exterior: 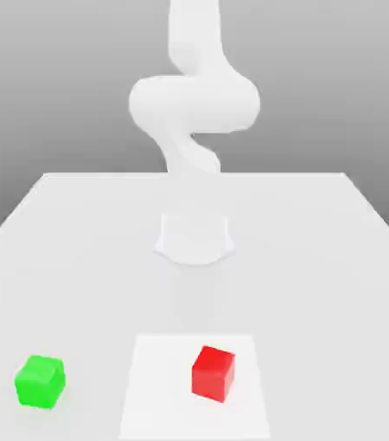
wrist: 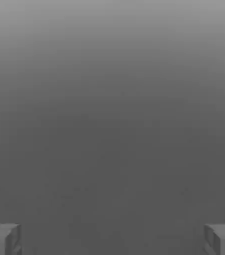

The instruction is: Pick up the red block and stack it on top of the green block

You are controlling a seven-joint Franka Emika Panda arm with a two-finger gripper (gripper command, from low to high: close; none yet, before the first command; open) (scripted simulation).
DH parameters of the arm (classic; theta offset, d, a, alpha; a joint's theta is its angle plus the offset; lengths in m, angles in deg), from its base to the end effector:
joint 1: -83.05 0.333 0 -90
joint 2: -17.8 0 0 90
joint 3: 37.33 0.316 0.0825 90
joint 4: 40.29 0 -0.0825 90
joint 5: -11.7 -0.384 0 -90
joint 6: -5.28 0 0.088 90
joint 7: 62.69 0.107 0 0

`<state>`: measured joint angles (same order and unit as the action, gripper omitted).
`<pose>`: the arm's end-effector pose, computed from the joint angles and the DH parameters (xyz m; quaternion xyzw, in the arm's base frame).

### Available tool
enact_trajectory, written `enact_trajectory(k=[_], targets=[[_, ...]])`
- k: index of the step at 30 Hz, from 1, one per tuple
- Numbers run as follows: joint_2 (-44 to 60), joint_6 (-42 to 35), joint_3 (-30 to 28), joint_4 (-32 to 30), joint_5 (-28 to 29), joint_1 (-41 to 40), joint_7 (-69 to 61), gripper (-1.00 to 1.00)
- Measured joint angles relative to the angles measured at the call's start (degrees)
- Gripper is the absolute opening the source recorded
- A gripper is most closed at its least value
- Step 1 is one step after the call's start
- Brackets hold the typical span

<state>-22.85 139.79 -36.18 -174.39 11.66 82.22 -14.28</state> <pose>0.3817 0.0046 0.6628 -0.8552 0.3817 -0.3221 0.1386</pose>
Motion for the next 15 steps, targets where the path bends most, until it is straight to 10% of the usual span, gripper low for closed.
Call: enact_trajectory(k=[15], targets=[[31.56, 16.61, 5.70, -14.05, 1.26, -3.39, 16.73, 0.00]])
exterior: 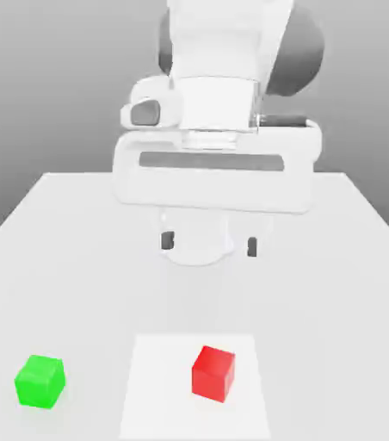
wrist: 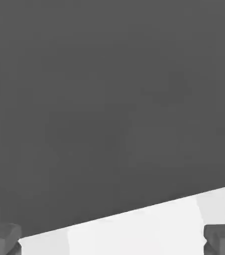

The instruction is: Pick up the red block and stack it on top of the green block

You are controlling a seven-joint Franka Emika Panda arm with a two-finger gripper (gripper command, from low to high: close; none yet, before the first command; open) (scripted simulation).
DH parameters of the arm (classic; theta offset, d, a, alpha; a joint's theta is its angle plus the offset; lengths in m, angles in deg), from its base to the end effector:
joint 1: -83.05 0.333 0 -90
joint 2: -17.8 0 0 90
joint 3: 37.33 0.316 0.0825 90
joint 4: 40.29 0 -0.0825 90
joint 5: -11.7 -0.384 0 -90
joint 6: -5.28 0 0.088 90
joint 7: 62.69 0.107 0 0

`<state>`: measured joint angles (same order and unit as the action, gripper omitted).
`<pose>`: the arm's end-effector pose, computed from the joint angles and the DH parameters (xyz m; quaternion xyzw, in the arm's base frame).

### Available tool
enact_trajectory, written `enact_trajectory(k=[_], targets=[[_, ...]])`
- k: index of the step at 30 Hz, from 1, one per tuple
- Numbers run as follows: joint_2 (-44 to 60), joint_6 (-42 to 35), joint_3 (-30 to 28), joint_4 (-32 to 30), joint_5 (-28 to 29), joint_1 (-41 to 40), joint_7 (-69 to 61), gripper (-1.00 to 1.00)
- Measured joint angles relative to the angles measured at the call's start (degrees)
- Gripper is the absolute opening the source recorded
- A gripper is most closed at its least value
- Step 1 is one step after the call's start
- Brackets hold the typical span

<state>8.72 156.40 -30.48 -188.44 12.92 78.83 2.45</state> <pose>0.4534 0.0207 0.3352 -0.8547 0.5083 -0.0952 0.0453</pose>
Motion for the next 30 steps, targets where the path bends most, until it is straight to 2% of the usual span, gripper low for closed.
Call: enact_trajectory(k=[6, 11, 12, 19, 25, 30], targets=[[12.45, 6.78, 0.26, -5.15, 0.42, 0.64, 6.21, 0.00], [22.83, 15.12, -2.00, -4.39, 3.50, 2.25, 9.18, 0.00], [24.73, 16.72, -2.66, -4.11, 4.03, 2.79, 9.59, -1.00], [25.12, 17.12, -2.72, -4.06, 4.30, 2.81, 9.81, -1.00], [14.42, 7.96, -0.97, -5.57, 0.36, 1.59, 6.96, -1.00], [13.79, 3.48, -5.95, -1.70, -1.06, -6.55, 8.43, -1.00]])
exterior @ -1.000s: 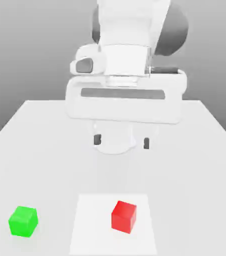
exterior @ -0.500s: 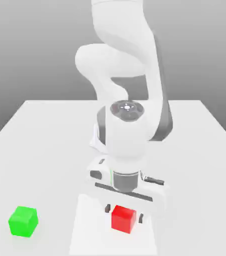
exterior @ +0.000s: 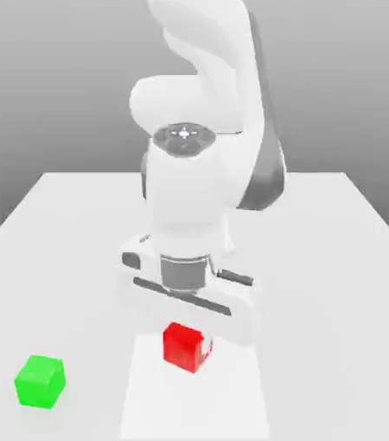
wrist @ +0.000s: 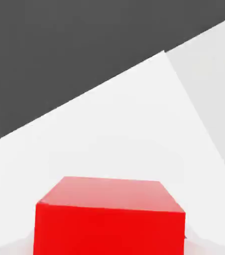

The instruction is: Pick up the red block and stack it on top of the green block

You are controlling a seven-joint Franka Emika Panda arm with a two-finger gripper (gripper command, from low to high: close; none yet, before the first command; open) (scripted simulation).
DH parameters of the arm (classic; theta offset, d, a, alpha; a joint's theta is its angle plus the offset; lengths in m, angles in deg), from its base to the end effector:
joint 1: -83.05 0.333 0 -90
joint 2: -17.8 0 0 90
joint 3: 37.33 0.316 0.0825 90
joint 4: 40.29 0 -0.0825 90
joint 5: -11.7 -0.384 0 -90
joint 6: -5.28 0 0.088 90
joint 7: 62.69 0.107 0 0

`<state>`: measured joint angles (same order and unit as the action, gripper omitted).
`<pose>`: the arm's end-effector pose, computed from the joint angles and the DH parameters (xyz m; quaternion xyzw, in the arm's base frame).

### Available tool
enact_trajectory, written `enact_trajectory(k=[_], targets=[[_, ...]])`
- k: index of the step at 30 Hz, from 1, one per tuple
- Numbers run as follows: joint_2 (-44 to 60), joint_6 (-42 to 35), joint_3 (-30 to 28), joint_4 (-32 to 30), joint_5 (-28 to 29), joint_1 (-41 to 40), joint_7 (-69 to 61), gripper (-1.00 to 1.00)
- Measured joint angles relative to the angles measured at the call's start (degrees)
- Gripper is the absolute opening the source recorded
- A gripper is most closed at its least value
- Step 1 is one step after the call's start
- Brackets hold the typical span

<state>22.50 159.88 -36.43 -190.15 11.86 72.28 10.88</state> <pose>0.4292 -0.0745 0.2229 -0.7472 0.6646 -0.0003 0.0002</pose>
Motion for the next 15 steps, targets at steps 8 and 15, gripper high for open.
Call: enact_trajectory(k=[8, 15], targets=[[2.96, -3.62, -7.07, 6.54, -1.96, -11.07, 2.58, -1.00], [10.19, 2.90, -6.33, 7.19, -3.89, -11.95, 1.40, 1.00]])
